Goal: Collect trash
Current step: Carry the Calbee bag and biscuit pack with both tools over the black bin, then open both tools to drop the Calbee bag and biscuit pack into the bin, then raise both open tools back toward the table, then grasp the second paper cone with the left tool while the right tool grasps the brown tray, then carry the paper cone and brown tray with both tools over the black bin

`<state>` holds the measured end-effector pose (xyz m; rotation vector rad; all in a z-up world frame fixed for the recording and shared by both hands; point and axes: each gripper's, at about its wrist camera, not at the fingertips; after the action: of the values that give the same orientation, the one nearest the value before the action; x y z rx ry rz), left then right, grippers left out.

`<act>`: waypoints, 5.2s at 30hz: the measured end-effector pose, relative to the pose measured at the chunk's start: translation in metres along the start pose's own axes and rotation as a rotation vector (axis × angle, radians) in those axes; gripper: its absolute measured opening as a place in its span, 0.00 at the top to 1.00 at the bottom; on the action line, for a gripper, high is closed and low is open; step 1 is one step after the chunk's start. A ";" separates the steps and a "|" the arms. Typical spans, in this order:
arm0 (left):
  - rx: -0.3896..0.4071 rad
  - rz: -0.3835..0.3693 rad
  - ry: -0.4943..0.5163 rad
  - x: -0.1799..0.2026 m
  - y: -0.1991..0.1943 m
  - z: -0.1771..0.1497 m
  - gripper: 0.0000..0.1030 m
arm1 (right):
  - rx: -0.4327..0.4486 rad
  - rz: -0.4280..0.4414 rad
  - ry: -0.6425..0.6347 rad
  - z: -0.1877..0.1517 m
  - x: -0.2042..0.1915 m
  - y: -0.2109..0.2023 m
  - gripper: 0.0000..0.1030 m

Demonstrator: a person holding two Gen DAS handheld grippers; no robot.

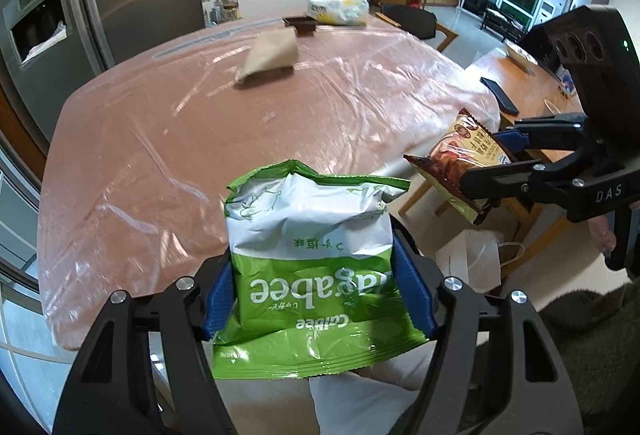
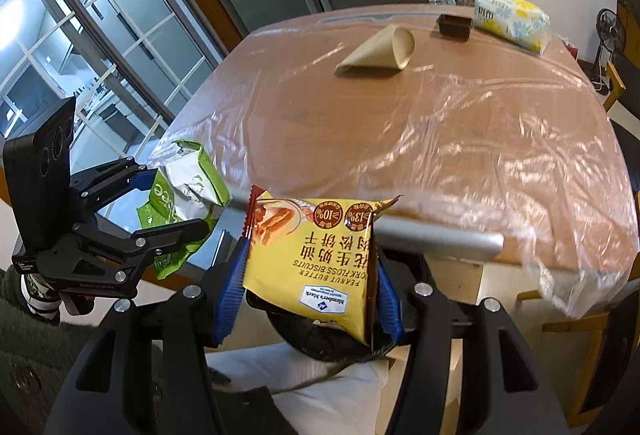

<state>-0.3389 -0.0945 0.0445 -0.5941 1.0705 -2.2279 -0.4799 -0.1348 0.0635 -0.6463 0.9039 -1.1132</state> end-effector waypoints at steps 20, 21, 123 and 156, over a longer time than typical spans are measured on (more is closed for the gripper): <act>-0.157 -0.030 0.032 0.018 0.053 -0.045 0.32 | -0.159 -0.051 -0.084 -0.044 -0.004 0.053 0.47; -0.166 -0.028 0.036 0.018 0.057 -0.046 0.32 | -0.165 -0.055 -0.087 -0.044 -0.003 0.057 0.47; 0.038 0.003 -0.044 -0.097 0.116 0.164 0.30 | 0.093 -0.286 0.175 0.222 0.125 0.099 0.47; 0.069 0.052 -0.103 -0.056 0.036 0.062 0.30 | 0.066 -0.113 0.038 0.090 0.040 0.031 0.47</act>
<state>-0.2490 -0.1087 0.0438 -0.6366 0.9429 -2.1557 -0.3809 -0.1619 0.0718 -0.6297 0.8679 -1.2547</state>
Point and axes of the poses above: each gripper's, at about its wrist camera, not at the fingertips, and y roughly the way its jaws point, x to its right, z to its top, and after that the axes turned 5 degrees about -z, right-handed
